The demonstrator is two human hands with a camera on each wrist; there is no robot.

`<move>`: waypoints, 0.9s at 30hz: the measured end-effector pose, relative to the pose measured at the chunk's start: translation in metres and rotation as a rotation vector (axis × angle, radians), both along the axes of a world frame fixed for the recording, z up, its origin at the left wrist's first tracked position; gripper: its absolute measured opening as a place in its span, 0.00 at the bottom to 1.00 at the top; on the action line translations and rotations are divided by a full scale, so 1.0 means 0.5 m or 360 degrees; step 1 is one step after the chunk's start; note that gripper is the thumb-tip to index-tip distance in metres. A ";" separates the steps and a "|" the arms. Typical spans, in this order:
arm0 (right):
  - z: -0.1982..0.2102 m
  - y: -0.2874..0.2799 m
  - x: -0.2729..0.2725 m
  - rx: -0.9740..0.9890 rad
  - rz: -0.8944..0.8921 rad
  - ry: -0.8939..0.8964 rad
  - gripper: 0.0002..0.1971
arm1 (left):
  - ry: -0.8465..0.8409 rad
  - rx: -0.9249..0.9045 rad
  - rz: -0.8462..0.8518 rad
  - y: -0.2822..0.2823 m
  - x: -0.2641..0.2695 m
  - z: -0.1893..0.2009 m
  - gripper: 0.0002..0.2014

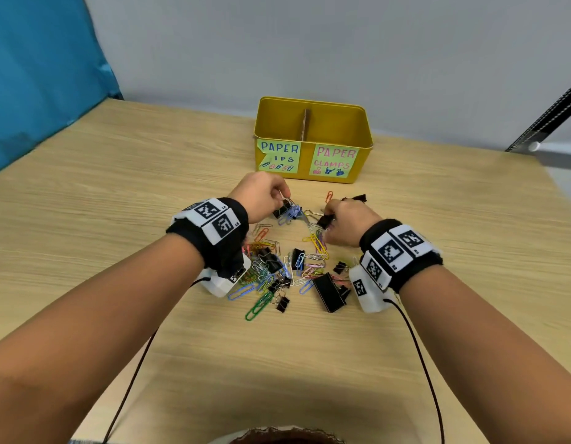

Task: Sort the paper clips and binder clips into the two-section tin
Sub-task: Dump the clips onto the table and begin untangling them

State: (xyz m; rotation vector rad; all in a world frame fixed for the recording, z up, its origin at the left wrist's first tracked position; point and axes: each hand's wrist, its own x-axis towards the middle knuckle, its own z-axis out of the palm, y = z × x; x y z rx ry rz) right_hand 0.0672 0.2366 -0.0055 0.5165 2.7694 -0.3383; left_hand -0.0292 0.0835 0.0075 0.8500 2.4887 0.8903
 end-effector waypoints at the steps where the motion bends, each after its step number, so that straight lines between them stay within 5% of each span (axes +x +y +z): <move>1: -0.006 0.000 -0.004 -0.0007 -0.0003 0.0008 0.20 | 0.0019 -0.0016 0.0006 0.001 -0.005 -0.002 0.11; 4: -0.004 -0.001 -0.020 0.0019 -0.0011 0.0140 0.10 | 0.0009 0.0047 0.0088 0.001 -0.016 -0.003 0.18; 8: 0.003 -0.003 -0.039 0.0021 -0.0074 0.0346 0.10 | 0.0032 -0.0076 0.0014 -0.002 -0.024 -0.006 0.31; 15: 0.007 -0.044 -0.068 -0.0243 0.0269 0.0195 0.33 | 0.0062 -0.0425 -0.0213 0.002 -0.013 -0.037 0.35; 19: -0.002 -0.035 -0.088 -0.0366 0.0052 0.0333 0.10 | 0.0112 -0.0583 -0.0197 -0.002 -0.020 -0.045 0.30; 22: -0.012 -0.021 -0.092 -0.0901 -0.0213 0.0427 0.09 | 0.0102 -0.0511 -0.0206 -0.003 -0.026 -0.046 0.37; 24: -0.016 -0.019 -0.089 -0.1294 -0.0330 0.0415 0.16 | -0.0070 -0.0258 -0.0159 0.004 -0.023 -0.043 0.30; 27: -0.019 -0.023 -0.087 -0.1392 -0.0403 0.0395 0.14 | -0.0273 0.0075 -0.0021 0.011 -0.026 -0.036 0.03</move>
